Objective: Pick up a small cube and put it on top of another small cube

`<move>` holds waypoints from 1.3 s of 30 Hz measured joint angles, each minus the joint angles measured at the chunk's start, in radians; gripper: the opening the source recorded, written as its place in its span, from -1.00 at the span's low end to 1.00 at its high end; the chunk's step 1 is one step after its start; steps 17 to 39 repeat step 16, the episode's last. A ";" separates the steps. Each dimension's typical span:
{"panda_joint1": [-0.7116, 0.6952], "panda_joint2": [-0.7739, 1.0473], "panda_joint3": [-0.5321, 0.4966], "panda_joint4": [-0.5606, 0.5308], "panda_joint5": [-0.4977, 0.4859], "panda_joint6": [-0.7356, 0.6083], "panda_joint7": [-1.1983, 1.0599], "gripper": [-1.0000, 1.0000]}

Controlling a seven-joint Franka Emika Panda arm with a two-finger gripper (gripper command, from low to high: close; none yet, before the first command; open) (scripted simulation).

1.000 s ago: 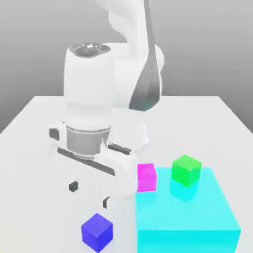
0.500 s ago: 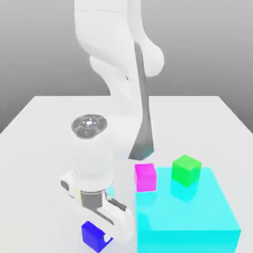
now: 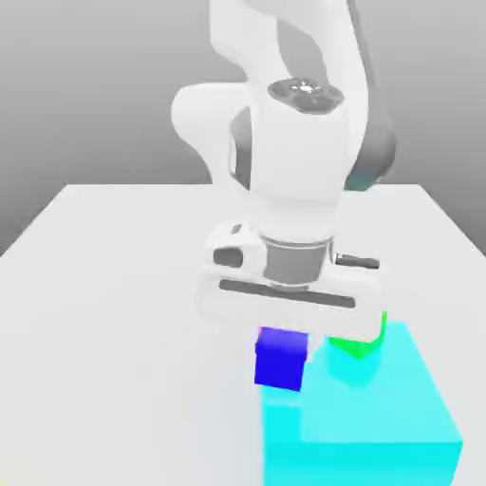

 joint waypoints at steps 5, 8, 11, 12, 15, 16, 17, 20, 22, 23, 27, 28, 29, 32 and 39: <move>0.106 -0.178 0.051 -0.067 0.100 -0.106 -0.026 -1.00; 0.172 -0.266 0.073 -0.107 0.156 -0.152 -0.046 -1.00; 0.178 -0.214 0.093 -0.143 0.161 -0.064 -0.044 -1.00; 0.176 -0.186 0.099 -0.155 0.159 -0.024 -0.041 -1.00; 0.172 -0.140 0.108 -0.172 0.154 0.039 -0.037 1.00; 0.172 -0.140 0.108 -0.172 0.154 0.039 -0.037 1.00; 0.172 -0.140 0.108 -0.172 0.154 0.039 -0.037 1.00; 0.172 -0.140 0.108 -0.172 0.154 0.039 -0.037 1.00; 0.172 -0.140 0.108 -0.172 0.154 0.039 -0.037 1.00; 0.172 -0.140 0.108 -0.172 0.154 0.039 -0.037 1.00; 0.172 -0.140 0.108 -0.172 0.154 0.039 -0.037 1.00; 0.172 -0.140 0.108 -0.172 0.154 0.039 -0.037 1.00; 0.172 -0.140 0.108 -0.172 0.154 0.039 -0.037 1.00; 0.172 -0.140 0.108 -0.172 0.154 0.039 -0.037 1.00; 0.172 -0.140 0.108 -0.172 0.154 0.039 -0.037 1.00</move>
